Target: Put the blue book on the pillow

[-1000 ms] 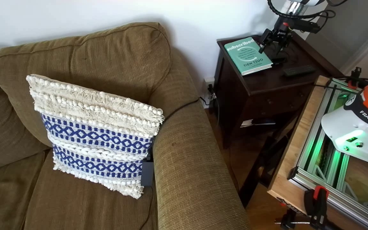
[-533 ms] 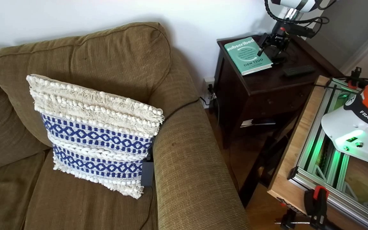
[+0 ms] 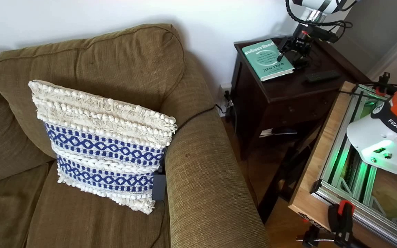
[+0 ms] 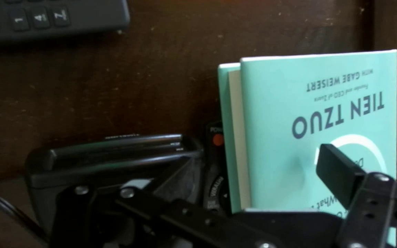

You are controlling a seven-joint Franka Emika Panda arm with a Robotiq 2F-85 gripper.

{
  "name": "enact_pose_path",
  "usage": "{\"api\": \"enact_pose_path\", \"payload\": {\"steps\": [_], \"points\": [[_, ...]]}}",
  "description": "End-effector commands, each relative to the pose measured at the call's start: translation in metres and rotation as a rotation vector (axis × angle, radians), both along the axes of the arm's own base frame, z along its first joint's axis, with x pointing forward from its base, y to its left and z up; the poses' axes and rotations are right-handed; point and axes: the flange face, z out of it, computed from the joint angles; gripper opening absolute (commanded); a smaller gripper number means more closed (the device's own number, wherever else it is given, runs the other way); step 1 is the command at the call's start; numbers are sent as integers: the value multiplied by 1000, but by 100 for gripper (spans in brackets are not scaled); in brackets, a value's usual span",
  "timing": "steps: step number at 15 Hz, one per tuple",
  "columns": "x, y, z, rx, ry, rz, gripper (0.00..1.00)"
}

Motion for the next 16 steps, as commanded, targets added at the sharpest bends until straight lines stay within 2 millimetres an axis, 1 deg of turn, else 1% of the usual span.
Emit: {"api": "enact_pose_path", "payload": {"steps": [1,5,10,16], "points": [[6,-4,5,37,-10,-10,100],[7,-3,17,34,14,-23,100],[0,-5,15,56,70,-52,100],[-4,4,17,120,136,-56,100]]}}
